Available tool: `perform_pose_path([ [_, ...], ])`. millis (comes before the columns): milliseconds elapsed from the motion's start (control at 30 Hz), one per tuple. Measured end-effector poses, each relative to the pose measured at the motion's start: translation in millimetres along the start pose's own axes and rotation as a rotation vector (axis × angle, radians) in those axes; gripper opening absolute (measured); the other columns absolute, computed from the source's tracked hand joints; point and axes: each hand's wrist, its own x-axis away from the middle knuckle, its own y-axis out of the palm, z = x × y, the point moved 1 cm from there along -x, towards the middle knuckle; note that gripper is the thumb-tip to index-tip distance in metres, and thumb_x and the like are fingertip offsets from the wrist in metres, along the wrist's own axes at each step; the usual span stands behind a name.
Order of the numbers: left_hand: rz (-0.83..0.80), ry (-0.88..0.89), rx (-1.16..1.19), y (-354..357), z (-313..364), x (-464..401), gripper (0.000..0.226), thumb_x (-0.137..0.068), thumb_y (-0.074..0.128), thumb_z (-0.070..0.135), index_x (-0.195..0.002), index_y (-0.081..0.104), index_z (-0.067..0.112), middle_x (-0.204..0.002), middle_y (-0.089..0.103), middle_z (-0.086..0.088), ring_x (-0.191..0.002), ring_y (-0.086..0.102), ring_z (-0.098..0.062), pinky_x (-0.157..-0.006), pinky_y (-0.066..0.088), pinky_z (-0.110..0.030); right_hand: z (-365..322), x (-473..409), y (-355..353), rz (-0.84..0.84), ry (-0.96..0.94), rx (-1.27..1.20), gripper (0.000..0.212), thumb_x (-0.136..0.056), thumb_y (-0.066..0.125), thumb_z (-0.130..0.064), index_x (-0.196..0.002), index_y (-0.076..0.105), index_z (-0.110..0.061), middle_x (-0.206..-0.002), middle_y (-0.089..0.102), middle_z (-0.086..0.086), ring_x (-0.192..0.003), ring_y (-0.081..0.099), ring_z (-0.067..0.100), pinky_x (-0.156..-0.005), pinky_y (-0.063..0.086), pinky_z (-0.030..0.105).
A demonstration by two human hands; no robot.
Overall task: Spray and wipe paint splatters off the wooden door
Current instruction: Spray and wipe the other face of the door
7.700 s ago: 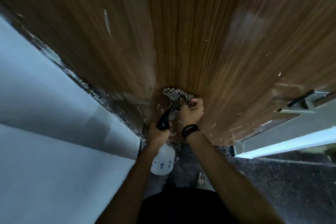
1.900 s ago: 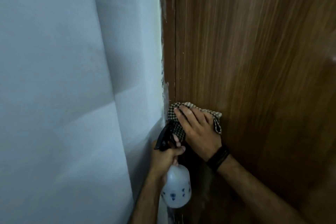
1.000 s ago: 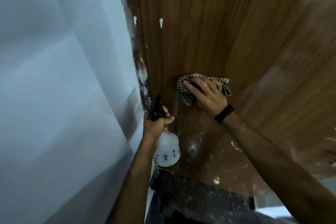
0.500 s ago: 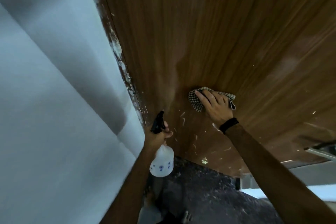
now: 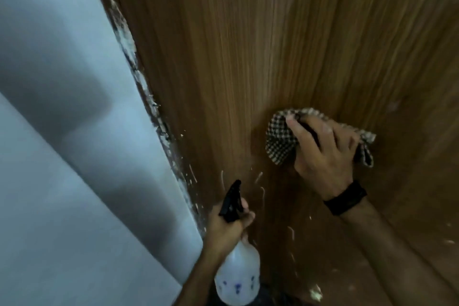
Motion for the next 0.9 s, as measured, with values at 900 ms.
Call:
perform_pose_path([
  [900, -0.144, 0.518, -0.128, 11.1, -90.4, -70.0, 0.012, -0.088, 0.069, 0.003, -0.089, 0.061, 0.012, -0.061, 0.057, 0.000, -0.043, 0.050, -0.015, -0.048, 0.048, -0.029, -37.7, 155.0, 35.0, 0.056, -0.072, -0.073, 0.051, -0.081, 0.067, -0.012, -0.132, 0.061, -0.014, -0.131, 0.048, 0.012, -0.112, 0.044, 0.034, -0.088, 0.035, 0.049],
])
